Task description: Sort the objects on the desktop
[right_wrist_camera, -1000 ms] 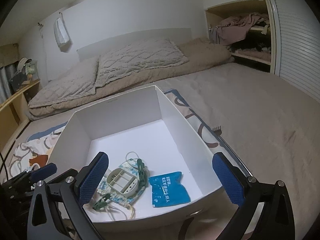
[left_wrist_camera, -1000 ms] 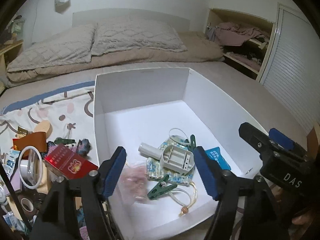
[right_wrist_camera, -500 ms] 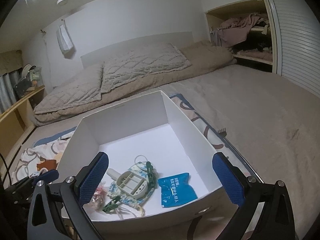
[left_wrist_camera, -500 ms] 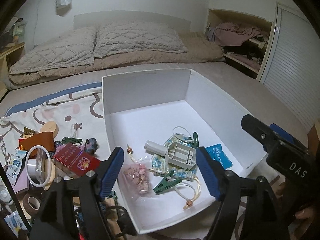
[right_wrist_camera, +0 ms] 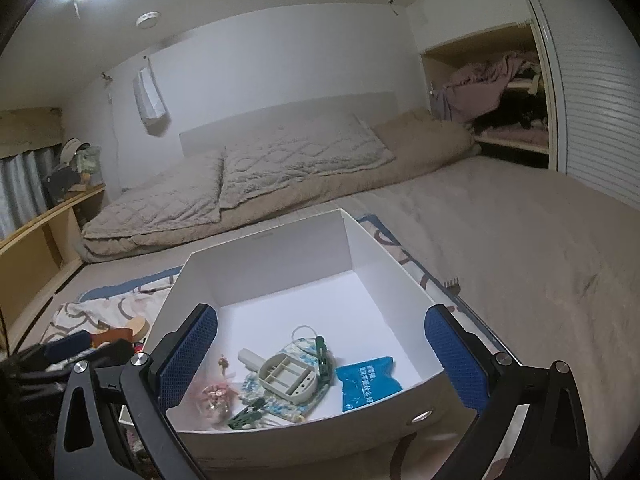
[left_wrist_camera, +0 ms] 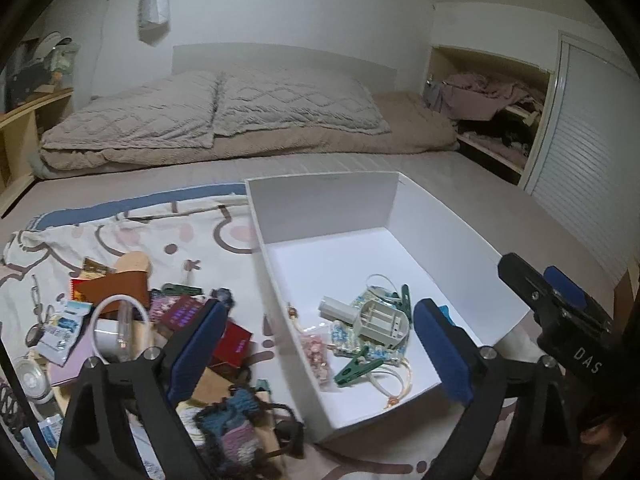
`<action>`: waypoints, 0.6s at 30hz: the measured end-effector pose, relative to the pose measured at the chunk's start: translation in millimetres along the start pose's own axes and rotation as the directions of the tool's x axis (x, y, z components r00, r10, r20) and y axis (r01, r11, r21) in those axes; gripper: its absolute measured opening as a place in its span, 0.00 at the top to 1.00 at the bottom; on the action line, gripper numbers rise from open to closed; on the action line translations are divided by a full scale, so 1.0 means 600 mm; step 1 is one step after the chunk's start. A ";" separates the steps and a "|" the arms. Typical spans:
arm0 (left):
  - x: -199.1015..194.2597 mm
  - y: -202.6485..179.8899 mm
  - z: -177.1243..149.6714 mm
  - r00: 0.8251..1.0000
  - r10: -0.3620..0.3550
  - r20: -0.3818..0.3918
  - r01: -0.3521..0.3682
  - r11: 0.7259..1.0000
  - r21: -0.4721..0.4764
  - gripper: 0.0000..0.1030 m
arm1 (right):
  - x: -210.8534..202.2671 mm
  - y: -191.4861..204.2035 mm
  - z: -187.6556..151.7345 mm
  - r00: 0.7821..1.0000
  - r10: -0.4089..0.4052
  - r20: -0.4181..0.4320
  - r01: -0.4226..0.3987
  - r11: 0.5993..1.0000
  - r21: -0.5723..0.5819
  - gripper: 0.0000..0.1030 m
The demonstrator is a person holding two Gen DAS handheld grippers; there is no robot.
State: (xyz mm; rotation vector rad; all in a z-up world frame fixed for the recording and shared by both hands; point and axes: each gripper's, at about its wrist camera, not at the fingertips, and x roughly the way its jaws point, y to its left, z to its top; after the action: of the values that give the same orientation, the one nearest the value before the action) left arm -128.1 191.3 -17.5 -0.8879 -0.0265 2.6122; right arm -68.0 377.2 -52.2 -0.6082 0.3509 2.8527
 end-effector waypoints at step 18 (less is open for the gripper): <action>-0.103 0.079 -0.021 0.991 0.082 0.107 -0.083 0.997 0.005 0.01 | -0.057 0.054 -0.034 0.999 0.020 0.041 -0.017 0.997 -0.080 0.00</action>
State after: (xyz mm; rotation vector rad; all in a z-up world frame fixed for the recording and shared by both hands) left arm -92.1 123.6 2.0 -0.7602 -0.0065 2.7324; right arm -37.9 336.1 -49.7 -0.5617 0.2389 2.9038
